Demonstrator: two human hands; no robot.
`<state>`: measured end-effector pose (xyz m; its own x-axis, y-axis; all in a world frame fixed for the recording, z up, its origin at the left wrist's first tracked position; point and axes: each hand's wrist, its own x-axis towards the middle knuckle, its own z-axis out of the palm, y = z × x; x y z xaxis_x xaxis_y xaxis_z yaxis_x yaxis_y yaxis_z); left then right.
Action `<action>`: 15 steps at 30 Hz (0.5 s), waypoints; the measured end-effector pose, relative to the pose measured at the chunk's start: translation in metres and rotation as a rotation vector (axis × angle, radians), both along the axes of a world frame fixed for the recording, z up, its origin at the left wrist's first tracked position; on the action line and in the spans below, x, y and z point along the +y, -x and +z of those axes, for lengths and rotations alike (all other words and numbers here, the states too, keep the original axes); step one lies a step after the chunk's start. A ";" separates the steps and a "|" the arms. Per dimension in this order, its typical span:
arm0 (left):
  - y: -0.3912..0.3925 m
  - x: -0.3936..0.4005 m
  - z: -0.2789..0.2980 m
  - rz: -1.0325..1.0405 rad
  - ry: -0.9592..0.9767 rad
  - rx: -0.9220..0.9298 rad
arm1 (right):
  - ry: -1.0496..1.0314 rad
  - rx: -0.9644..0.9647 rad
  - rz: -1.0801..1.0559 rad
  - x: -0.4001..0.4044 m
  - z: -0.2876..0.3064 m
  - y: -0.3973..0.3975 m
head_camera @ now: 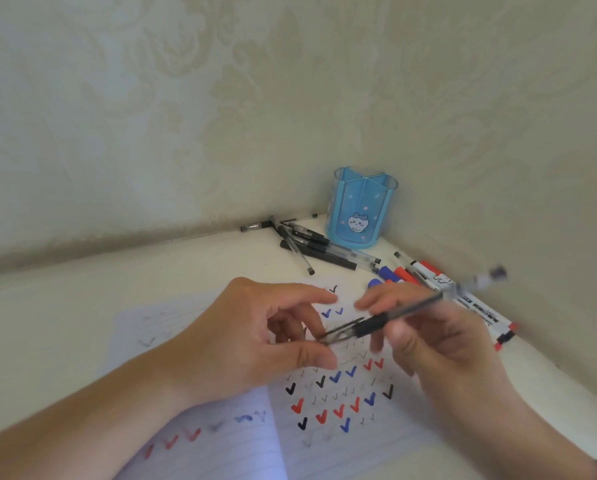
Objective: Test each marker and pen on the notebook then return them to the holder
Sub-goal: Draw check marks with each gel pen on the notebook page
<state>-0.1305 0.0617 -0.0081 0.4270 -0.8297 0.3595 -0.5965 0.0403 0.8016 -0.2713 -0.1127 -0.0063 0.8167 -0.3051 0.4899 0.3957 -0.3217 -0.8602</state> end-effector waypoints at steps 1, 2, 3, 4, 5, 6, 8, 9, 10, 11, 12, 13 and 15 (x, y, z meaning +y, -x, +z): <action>-0.003 0.001 0.000 0.013 0.001 0.004 | 0.000 -0.042 -0.041 -0.007 0.002 0.000; -0.007 0.001 -0.001 0.028 0.003 -0.010 | -0.011 -0.075 -0.088 -0.016 0.006 0.002; -0.009 0.002 0.000 0.044 0.001 -0.045 | -0.022 -0.093 -0.149 -0.027 0.010 0.004; -0.011 0.002 -0.001 0.066 -0.010 -0.098 | 0.000 -0.074 -0.251 -0.037 0.013 0.008; -0.013 0.002 -0.001 0.092 -0.026 -0.155 | 0.081 -0.009 -0.391 -0.048 0.014 0.011; -0.014 0.002 -0.001 0.116 -0.043 -0.203 | 0.216 0.094 -0.551 -0.059 0.013 0.014; -0.015 0.002 -0.002 0.154 -0.068 -0.254 | 0.485 0.323 -0.800 -0.076 0.008 0.018; -0.015 0.002 -0.002 0.174 -0.079 -0.270 | 0.564 0.421 -0.855 -0.081 0.006 0.017; -0.015 0.001 -0.003 0.204 -0.092 -0.287 | 0.625 0.505 -0.882 -0.084 0.005 0.015; -0.015 0.000 -0.003 0.246 -0.111 -0.305 | 0.671 0.582 -0.888 -0.085 0.004 0.012; -0.016 0.000 -0.004 0.302 -0.129 -0.316 | 0.697 0.648 -0.888 -0.085 0.004 0.010; -0.019 0.000 -0.006 0.363 -0.145 -0.318 | 0.698 0.688 -0.886 -0.085 0.004 0.007; -0.024 0.001 -0.008 0.455 -0.172 -0.316 | 0.670 0.710 -0.897 -0.085 0.006 0.005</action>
<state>-0.1070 0.0624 -0.0158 0.6481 -0.6455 0.4040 -0.7350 -0.3913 0.5538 -0.2767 -0.1975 -0.0005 0.6001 -0.7380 0.3088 -0.6422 -0.6745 -0.3641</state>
